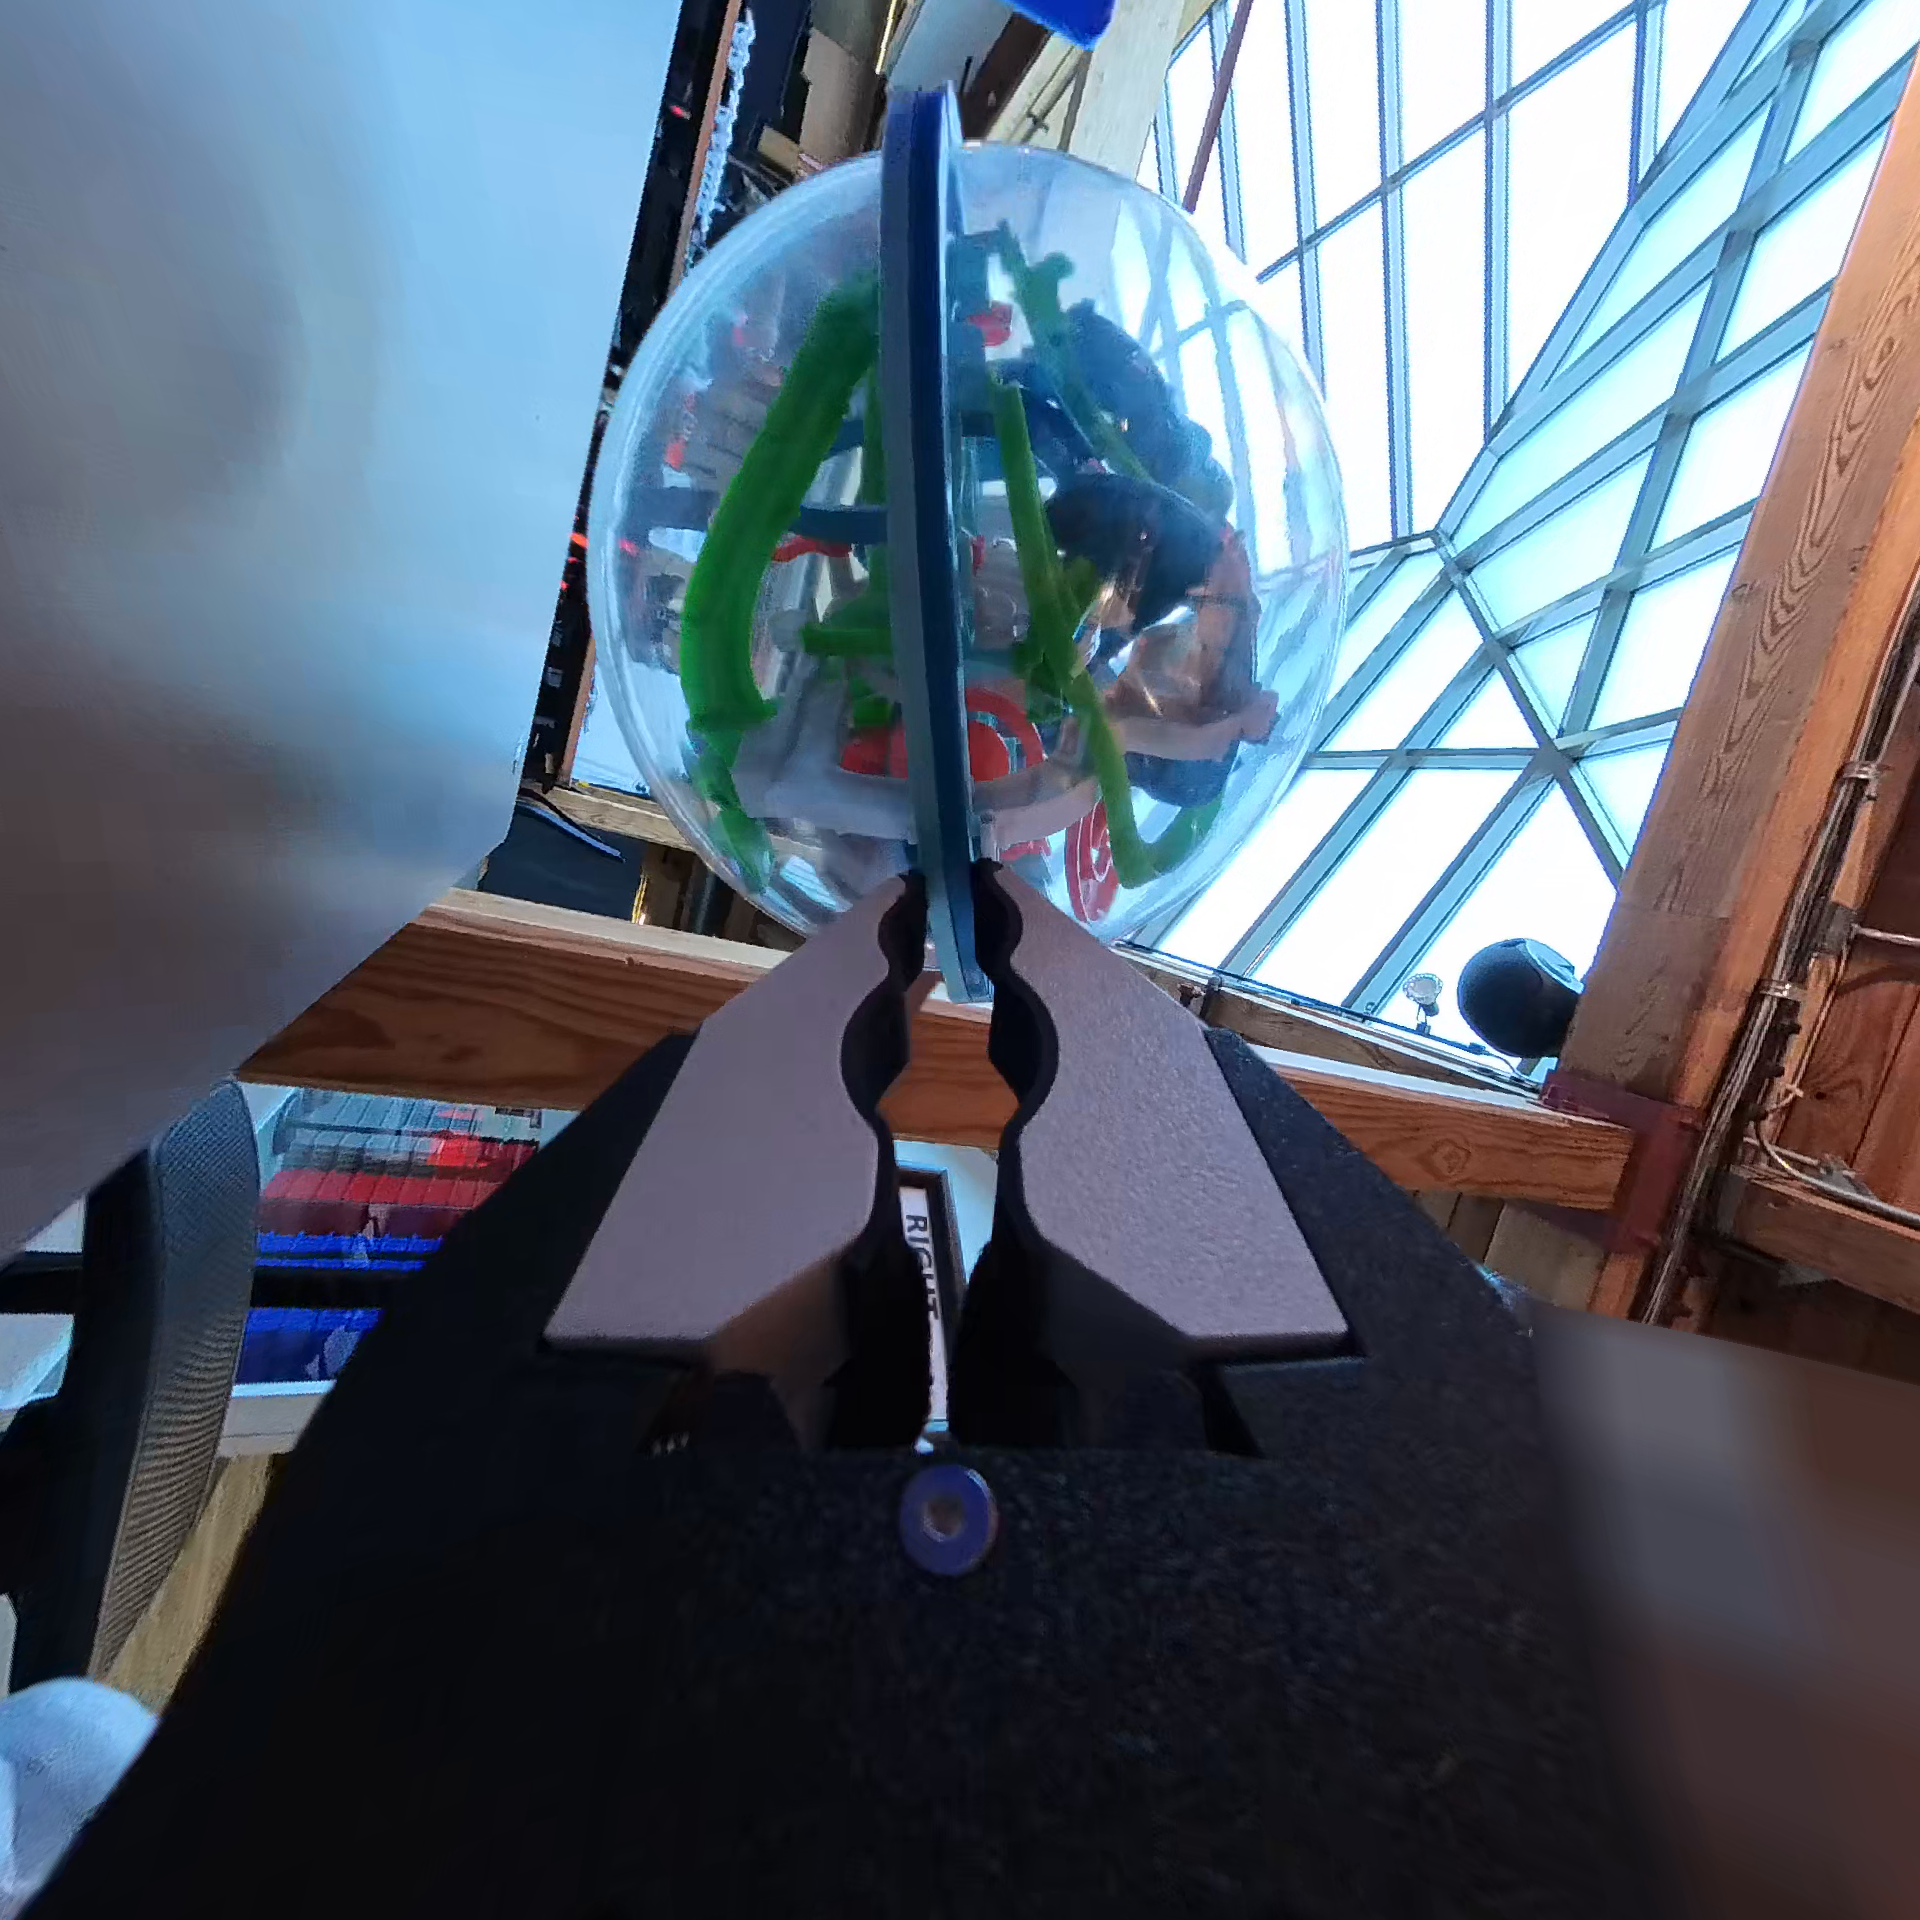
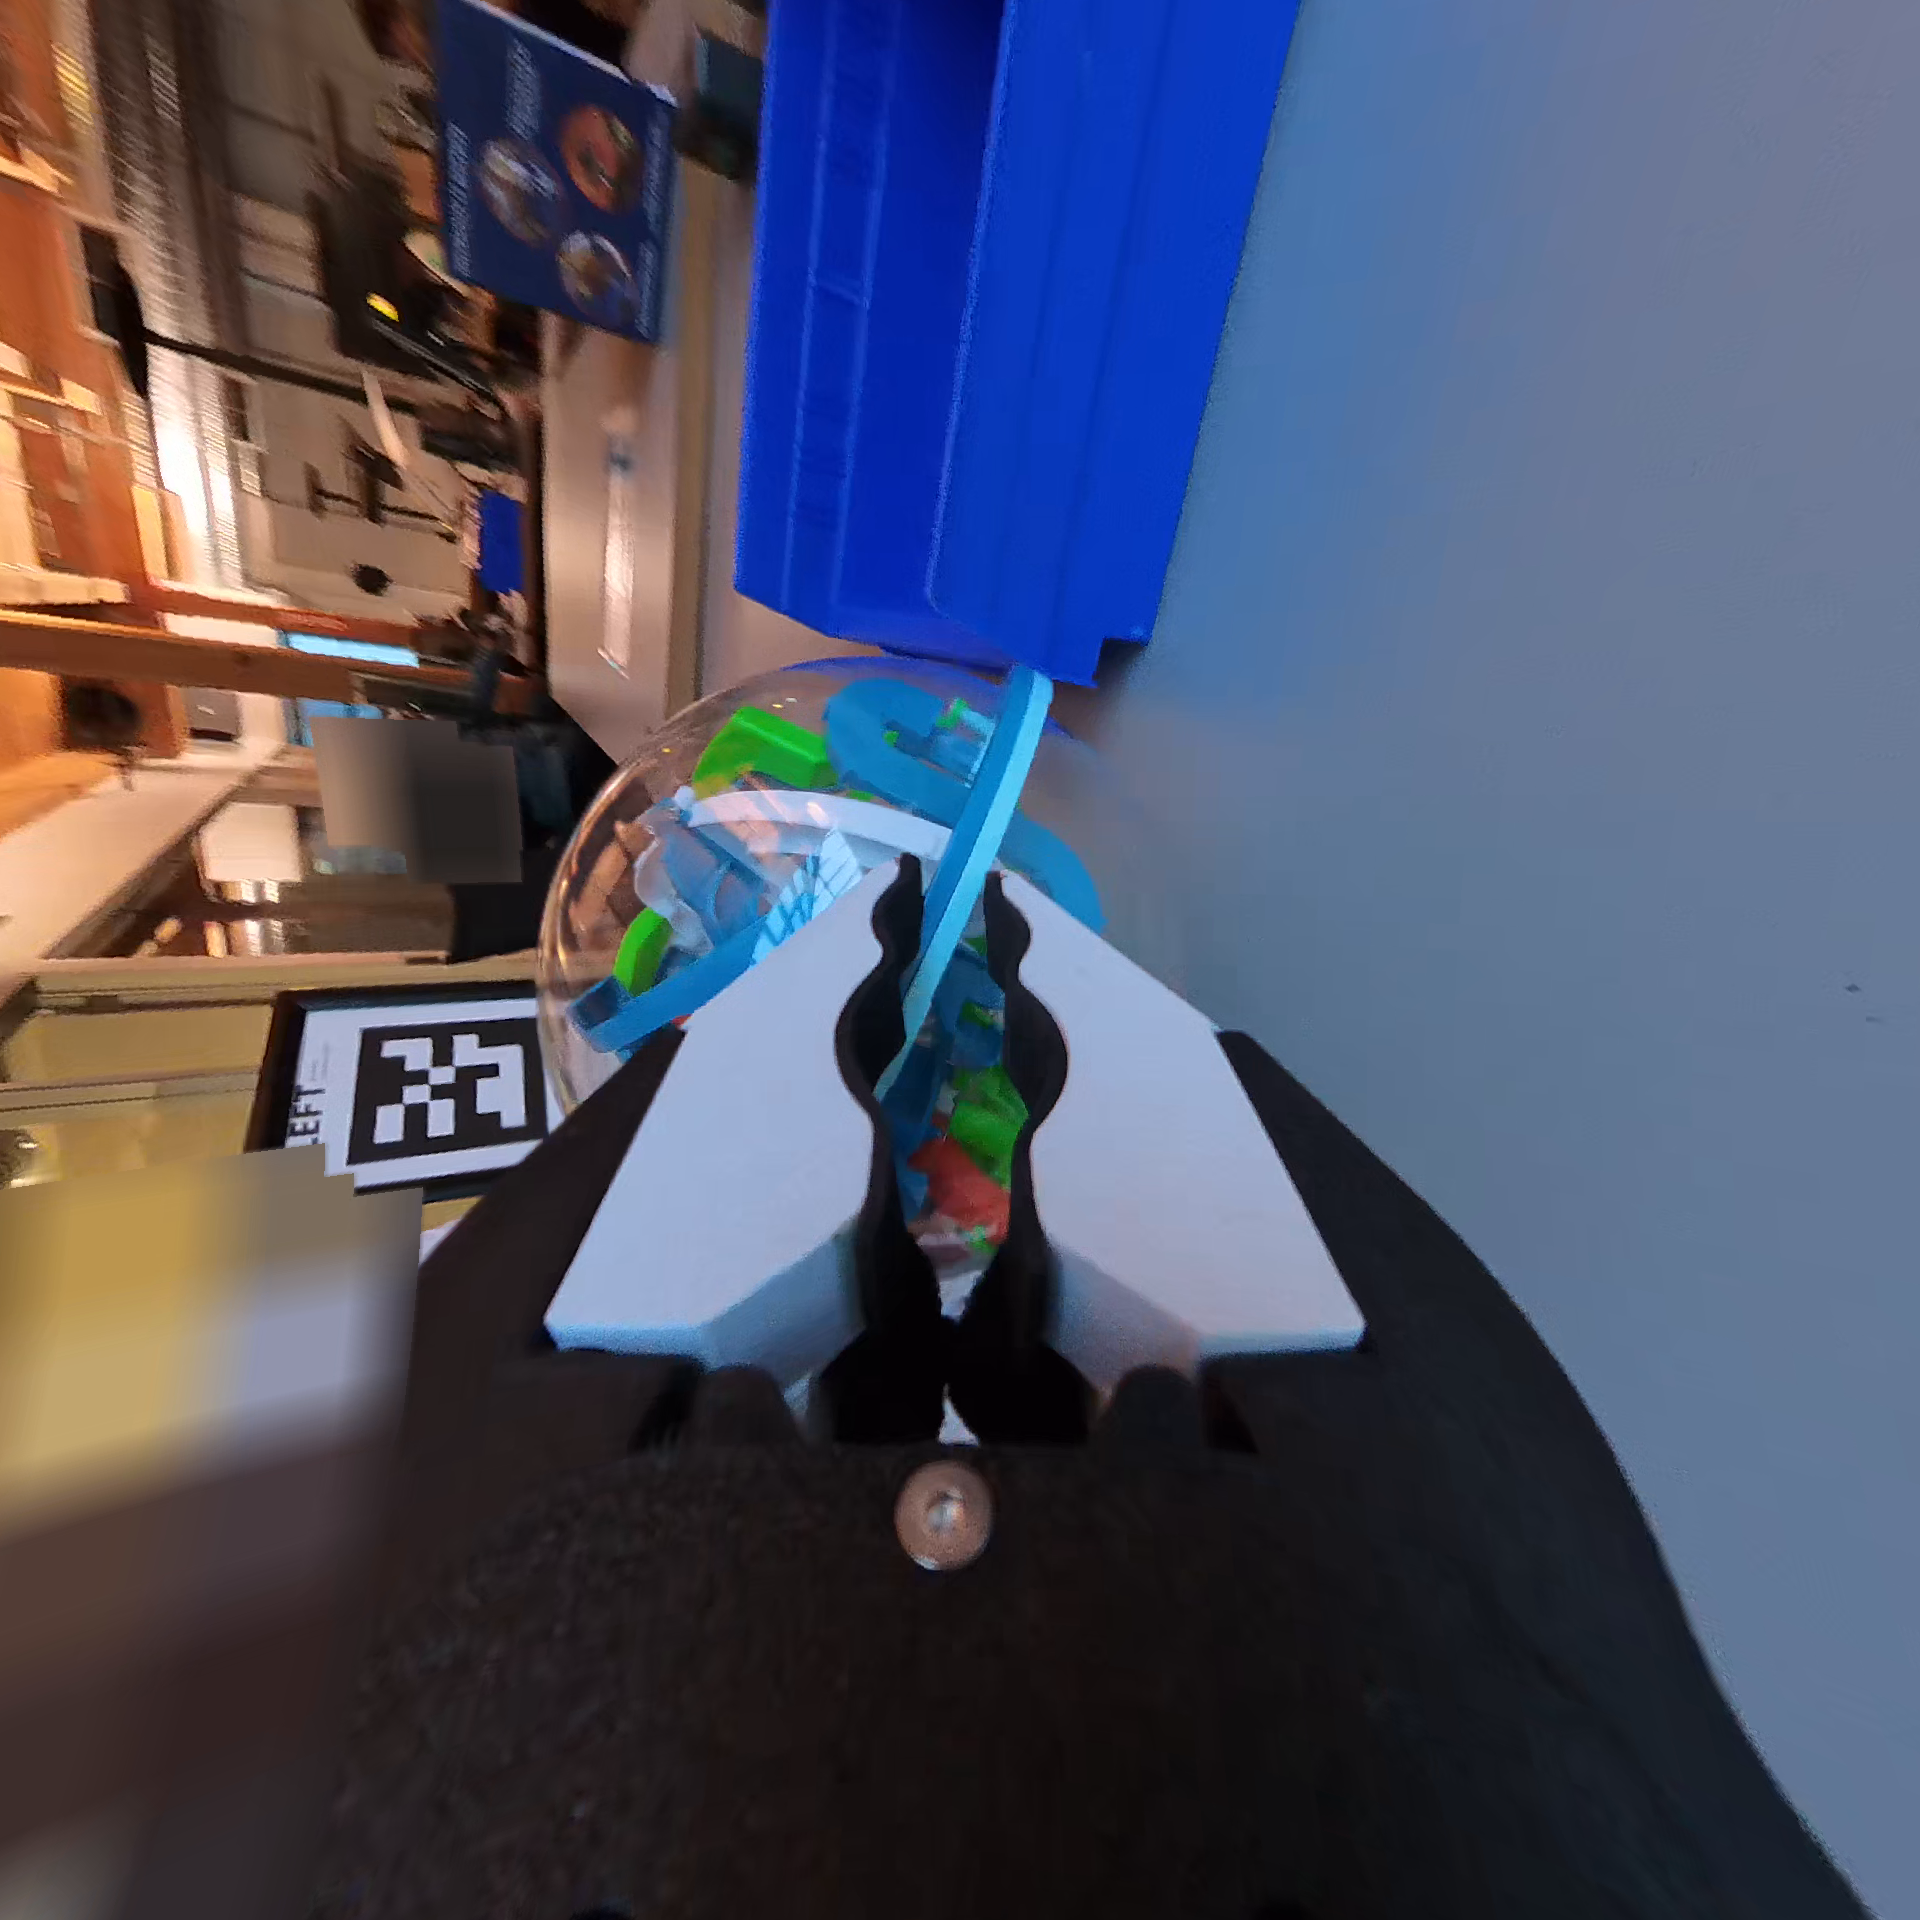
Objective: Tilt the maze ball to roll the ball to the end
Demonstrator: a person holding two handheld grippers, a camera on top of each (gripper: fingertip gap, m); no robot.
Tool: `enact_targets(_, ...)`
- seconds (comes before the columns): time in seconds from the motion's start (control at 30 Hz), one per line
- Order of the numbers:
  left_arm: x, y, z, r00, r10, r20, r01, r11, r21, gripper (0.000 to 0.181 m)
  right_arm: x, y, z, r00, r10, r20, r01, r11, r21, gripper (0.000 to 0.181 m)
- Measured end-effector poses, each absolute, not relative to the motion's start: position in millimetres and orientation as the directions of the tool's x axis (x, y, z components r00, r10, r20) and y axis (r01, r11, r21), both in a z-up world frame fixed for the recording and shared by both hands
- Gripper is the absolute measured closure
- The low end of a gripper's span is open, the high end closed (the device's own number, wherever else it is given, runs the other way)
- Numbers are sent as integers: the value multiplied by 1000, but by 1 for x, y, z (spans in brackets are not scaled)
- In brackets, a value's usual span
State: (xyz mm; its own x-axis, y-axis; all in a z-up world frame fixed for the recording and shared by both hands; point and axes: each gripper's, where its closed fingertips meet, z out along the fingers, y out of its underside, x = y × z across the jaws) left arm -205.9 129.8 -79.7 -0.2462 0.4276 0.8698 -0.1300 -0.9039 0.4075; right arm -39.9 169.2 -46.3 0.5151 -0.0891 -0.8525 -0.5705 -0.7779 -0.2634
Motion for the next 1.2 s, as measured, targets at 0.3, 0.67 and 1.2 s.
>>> enact_targets(0.3, -224, 119, -92, -196, 461, 865, -120, -887, 445, 174, -56, 156, -67, 381, 60, -923, -625, -719, -305, 157)
enact_targets(0.67, -242, 135, -82, -185, 449, 874, -67, -893, 444, 174, -73, 158, -67, 492, 500, -713, -536, -471, -700, 117)
enact_targets(1.2, -223, 118, -70, -73, 222, 972, -186, -961, 205, 154, -125, 144, -103, 772, 611, -176, -28, -243, -970, 37)
